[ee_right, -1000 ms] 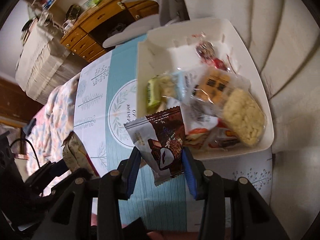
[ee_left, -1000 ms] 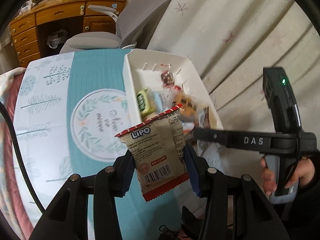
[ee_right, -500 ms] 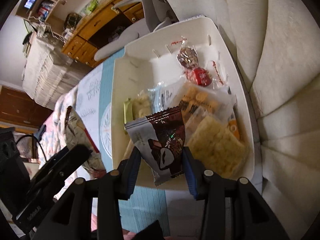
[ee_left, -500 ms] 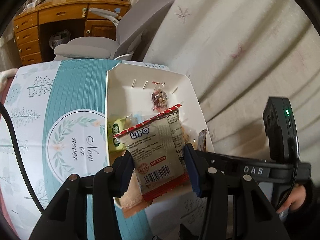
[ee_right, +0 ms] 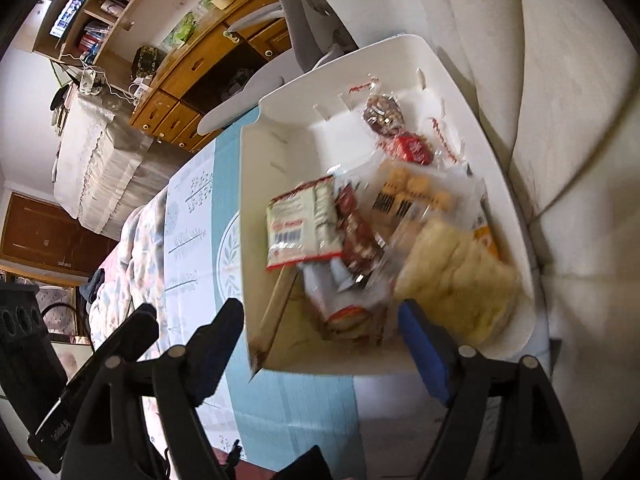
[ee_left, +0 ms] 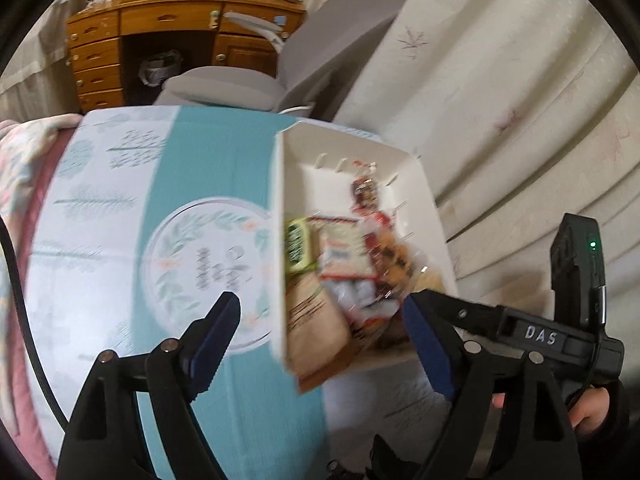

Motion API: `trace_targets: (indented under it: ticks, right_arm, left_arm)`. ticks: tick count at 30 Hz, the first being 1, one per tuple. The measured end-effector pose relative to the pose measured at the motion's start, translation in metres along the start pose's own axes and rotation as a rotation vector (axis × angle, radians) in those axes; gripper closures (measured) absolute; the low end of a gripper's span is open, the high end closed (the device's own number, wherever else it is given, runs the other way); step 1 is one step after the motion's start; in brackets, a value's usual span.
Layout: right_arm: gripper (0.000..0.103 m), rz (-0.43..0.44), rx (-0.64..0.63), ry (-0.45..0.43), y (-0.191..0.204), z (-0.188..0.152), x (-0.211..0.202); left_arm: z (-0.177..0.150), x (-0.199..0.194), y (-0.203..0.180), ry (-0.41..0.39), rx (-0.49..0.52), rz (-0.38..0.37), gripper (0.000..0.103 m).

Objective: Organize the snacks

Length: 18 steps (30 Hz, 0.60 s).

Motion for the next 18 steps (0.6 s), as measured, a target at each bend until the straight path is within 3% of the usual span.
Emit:
trace_targets:
  ticks: [8,12,18]
  right_arm:
    - [0.017,-0.081,-0.033,-0.047,0.039,-0.063,-0.019]
    - [0.011,-0.12,-0.048,-0.104,0.057,-0.104,-0.039]
    - [0.004,-0.162,-0.095,-0.177,0.082,-0.161,-0.073]
  left_arm:
    - [-0.044,-0.088,0.033,-0.038,-0.064,0.034,0.001]
    - [-0.068,-0.129,0.046,-0.05,-0.038,0.066,0.001]
    - [-0.101,-0.16,0.055,-0.032,-0.002,0.157,0.001]
Point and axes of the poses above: each gripper's, at about its wrist camera, not at the fingertips, and x roughly the way its jaws point, y to its left, z to its top, the point moved 1 cm from there along x, roughly the way its jaws point, and after that the axes turned 15 degrees about -z, right-handed, at the moved point
